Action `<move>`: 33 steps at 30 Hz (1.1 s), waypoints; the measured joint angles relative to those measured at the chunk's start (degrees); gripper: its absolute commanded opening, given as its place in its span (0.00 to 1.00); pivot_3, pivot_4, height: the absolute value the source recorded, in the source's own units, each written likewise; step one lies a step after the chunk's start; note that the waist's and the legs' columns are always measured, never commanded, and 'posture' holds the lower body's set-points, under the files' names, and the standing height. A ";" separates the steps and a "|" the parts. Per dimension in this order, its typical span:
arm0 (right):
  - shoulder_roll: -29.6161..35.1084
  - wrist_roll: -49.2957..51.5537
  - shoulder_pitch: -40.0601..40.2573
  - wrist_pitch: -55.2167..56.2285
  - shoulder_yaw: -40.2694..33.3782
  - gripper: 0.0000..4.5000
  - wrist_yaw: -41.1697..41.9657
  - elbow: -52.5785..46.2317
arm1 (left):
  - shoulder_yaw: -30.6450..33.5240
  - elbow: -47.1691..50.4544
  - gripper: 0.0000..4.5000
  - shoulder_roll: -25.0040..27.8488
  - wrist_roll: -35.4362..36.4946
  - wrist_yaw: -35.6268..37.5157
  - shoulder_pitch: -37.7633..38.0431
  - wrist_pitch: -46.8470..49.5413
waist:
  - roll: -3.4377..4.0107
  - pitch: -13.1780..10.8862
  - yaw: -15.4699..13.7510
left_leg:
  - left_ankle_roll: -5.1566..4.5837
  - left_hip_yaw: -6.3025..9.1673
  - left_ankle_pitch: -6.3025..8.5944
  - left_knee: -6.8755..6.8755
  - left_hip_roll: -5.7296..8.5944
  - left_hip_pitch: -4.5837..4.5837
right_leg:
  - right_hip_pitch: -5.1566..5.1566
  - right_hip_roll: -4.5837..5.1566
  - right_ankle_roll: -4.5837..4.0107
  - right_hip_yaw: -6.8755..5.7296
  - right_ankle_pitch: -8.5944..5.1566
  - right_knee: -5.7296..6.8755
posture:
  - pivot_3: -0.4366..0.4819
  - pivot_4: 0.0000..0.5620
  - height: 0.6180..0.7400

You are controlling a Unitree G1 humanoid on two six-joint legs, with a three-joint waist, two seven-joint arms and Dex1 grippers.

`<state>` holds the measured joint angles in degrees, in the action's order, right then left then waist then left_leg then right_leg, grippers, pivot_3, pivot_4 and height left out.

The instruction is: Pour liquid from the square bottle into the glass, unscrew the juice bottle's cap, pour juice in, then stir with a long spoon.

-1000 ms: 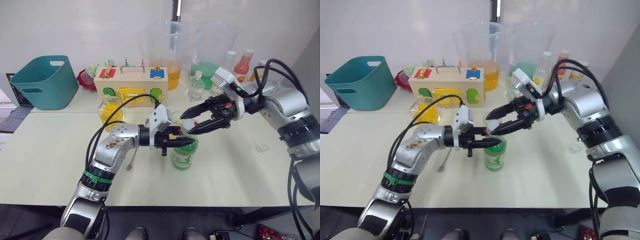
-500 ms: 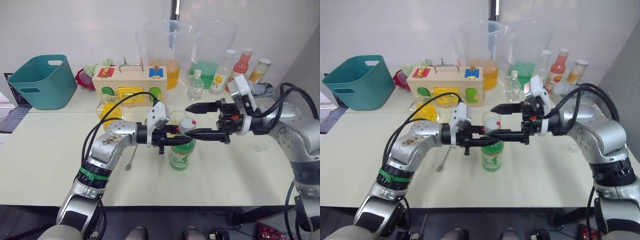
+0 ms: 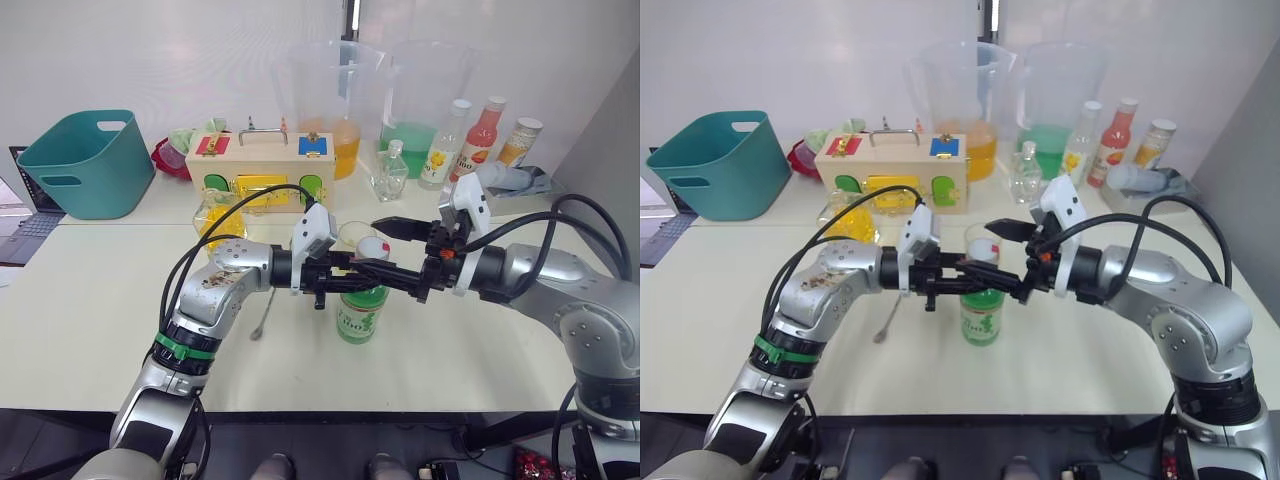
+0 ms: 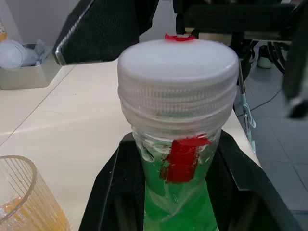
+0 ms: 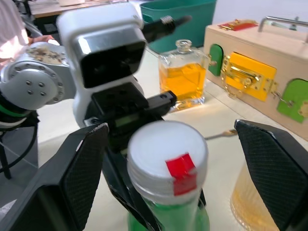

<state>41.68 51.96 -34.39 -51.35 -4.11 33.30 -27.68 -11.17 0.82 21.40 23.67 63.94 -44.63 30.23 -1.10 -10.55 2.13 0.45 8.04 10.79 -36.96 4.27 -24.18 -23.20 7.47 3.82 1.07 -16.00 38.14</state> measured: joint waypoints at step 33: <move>-1.34 -18.56 -28.58 30.48 23.01 0.38 56.81 49.08 | 0.68 2.14 0.28 1.40 -0.80 -1.86 1.59 -0.30 | 0.00 0.00 0.61 | 0.03 -0.21 -0.01 0.05 -0.14 0.34 | 0.15 -0.03 -0.04 0.01 0.03 -0.01 | 0.48 0.27 1.00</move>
<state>40.34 33.41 -62.96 -20.88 18.90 90.10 21.39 -10.49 2.96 22.80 22.86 62.09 -43.04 29.93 -1.10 -10.55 2.73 0.47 7.83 10.78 -36.90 4.13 -23.84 -23.05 7.44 3.78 1.08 -15.97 38.12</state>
